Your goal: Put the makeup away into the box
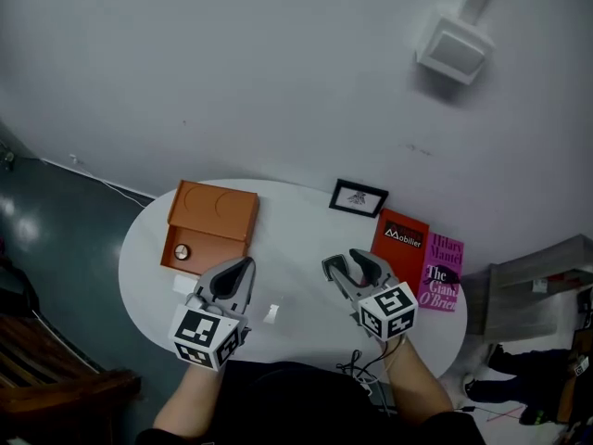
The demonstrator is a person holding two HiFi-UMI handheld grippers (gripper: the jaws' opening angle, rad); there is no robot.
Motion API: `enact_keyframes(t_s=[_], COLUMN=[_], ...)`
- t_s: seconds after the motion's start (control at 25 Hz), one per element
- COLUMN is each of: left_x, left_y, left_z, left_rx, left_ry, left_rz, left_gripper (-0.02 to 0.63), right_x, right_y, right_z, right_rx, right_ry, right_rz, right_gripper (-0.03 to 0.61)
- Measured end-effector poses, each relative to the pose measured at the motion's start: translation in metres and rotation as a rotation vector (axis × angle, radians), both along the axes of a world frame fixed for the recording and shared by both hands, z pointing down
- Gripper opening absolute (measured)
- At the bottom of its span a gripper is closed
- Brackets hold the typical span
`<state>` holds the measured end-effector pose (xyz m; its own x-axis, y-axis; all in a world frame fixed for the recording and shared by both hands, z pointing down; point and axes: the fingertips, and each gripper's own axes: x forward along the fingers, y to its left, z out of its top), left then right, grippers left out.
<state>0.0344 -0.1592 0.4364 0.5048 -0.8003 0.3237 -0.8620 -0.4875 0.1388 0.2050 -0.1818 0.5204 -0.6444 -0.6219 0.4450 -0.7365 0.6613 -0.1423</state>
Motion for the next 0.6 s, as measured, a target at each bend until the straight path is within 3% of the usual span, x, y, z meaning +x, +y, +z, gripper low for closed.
enact_keyframes(t_s=[0.24, 0.6], left_x=[0.025, 0.047], left_y=[-0.010, -0.020], left_z=[0.014, 0.041], left_rx=[-0.035, -0.106], left_ry=[-0.030, -0.038], left_rz=[0.085, 0.169], left_gripper=[0.005, 0.005], right_x=[0.008, 0.025], right_y=[-0.005, -0.002], right_z=[0.048, 0.135], right_rx=[-0.137, -0.329], right_ry=[0.004, 0.117], right_rz=[0.042, 0.130], right_gripper=[0.244, 0.261])
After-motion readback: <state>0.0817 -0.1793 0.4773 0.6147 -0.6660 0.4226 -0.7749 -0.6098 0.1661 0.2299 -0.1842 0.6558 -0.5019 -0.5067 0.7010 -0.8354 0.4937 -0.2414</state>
